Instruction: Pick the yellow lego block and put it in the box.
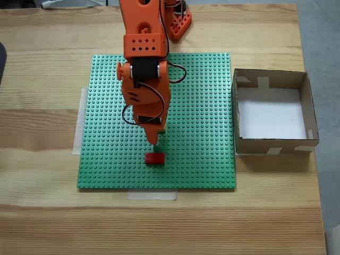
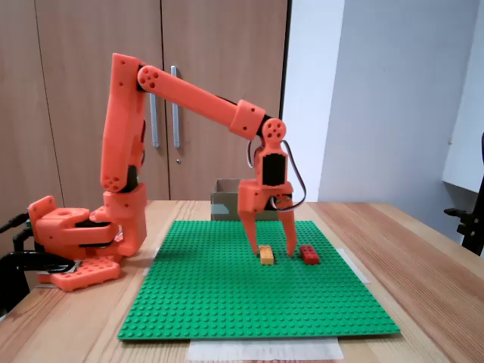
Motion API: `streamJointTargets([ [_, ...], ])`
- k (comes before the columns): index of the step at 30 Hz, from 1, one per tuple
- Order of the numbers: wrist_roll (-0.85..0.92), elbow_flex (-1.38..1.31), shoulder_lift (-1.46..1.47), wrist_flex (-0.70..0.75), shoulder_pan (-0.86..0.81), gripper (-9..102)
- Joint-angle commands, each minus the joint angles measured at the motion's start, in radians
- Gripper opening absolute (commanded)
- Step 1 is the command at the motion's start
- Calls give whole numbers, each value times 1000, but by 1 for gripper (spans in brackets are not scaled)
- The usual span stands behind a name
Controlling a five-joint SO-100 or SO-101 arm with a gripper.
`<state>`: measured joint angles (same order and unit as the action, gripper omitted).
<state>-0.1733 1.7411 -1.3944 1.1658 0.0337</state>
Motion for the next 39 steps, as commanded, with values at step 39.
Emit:
streamJointTargets([
  [39,-43,-127,41,75,41,26],
])
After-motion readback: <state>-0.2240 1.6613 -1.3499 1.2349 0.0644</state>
